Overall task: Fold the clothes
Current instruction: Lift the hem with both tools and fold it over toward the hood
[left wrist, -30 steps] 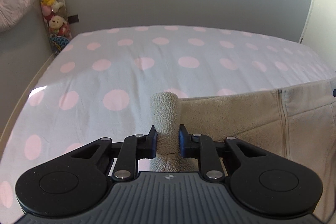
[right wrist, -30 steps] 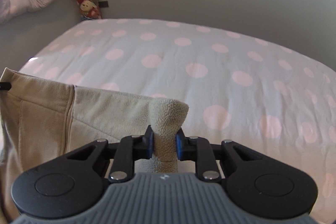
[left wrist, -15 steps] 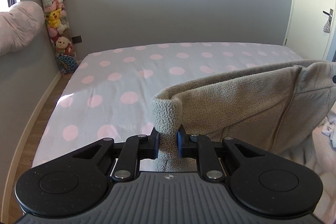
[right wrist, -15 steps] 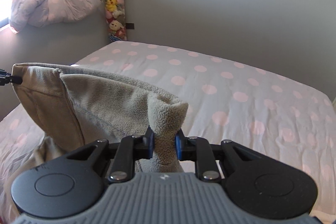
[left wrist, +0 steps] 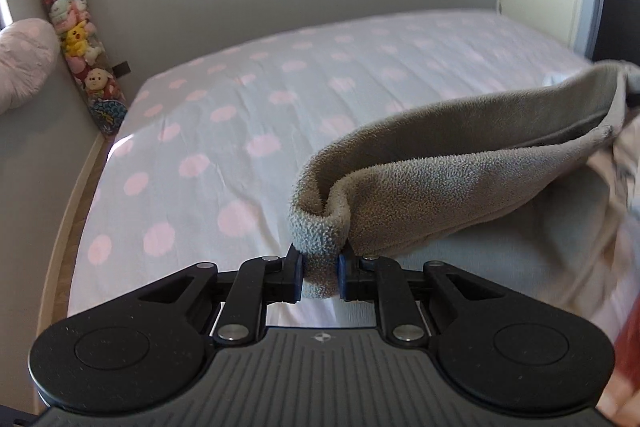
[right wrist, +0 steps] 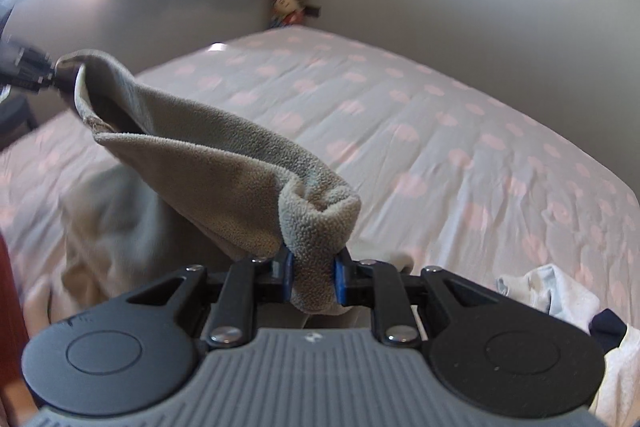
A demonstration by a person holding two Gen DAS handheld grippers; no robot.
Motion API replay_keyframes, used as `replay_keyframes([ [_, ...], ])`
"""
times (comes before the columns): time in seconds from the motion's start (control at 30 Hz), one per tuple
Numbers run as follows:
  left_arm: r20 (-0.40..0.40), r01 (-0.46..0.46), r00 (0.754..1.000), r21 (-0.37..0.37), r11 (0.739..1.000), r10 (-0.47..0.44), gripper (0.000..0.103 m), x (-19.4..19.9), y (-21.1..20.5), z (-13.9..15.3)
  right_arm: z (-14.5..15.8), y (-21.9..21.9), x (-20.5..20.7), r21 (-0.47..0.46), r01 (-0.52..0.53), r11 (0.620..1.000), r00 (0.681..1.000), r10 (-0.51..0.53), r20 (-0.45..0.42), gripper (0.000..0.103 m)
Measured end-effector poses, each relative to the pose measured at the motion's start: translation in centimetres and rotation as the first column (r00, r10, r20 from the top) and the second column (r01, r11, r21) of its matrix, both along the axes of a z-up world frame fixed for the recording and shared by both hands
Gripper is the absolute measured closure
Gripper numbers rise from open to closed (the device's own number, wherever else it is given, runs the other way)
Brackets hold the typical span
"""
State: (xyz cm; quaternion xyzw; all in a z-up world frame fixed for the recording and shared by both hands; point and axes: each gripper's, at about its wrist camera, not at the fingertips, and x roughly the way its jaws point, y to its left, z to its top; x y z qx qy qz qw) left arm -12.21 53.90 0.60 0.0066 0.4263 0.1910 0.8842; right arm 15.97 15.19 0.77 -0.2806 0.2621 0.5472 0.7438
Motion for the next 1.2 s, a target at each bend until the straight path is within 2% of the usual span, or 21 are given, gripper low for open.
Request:
replay_keyframes([
  [0.2, -0.130, 0.092, 0.988, 0.044, 0.995, -0.086, 0.089, -1.7, -2.8, -3.7, -3.9, -0.7, -3.8, -0.123, -0.094, 0.988, 0.992, 0.103, 0.068, 0.081],
  [0.4, -0.262, 0.199, 0.951, 0.113, 0.973, -0.164, 0.089, -3.9, -6.8, -7.6, -7.3, -1.1, -5.5, -0.212, -0.148, 0.966, 0.977, 0.176, 0.119, 0.081],
  [0.6, -0.354, 0.228, 0.920, 0.139, 0.964, -0.167, 0.092, -5.1, -7.2, -11.0, -10.4, -1.7, -6.7, -0.286, -0.179, 0.941, 0.958, 0.233, 0.167, 0.081],
  [0.63, -0.364, 0.227, 0.917, 0.139, 0.964, -0.164, 0.103, -5.4, -7.2, -11.5, -10.9, -1.8, -6.9, -0.297, -0.186, 0.937, 0.953, 0.245, 0.176, 0.081],
  [0.8, -0.416, 0.225, 0.897, 0.141, 0.964, -0.149, 0.103, -6.7, -6.8, -13.6, -12.4, -1.9, -7.6, -0.364, -0.223, 0.904, 0.926, 0.313, 0.210, 0.080],
  [0.9, -0.406, 0.216, 0.903, 0.147, 0.965, -0.140, 0.103, -7.5, -6.7, -13.3, -12.8, -1.8, -7.7, -0.403, -0.237, 0.884, 0.915, 0.342, 0.212, 0.075],
  [1.03, -0.376, 0.218, 0.915, 0.153, 0.964, -0.147, 0.103, -8.4, -7.1, -11.8, -12.3, -2.4, -8.0, -0.432, -0.246, 0.868, 0.908, 0.362, 0.210, 0.061],
  [1.1, -0.350, 0.234, 0.922, 0.162, 0.959, -0.165, 0.095, -8.7, -7.9, -10.7, -11.4, -3.0, -8.4, -0.407, -0.239, 0.882, 0.914, 0.345, 0.211, 0.061],
  [1.17, -0.323, 0.253, 0.928, 0.177, 0.951, -0.186, 0.083, -8.9, -8.8, -9.6, -10.1, -3.6, -8.8, -0.362, -0.230, 0.903, 0.926, 0.318, 0.206, 0.059],
  [1.2, -0.312, 0.265, 0.929, 0.186, 0.946, -0.199, 0.082, -8.8, -9.2, -9.1, -9.3, -3.9, -9.1, -0.336, -0.226, 0.914, 0.930, 0.305, 0.204, 0.059],
])
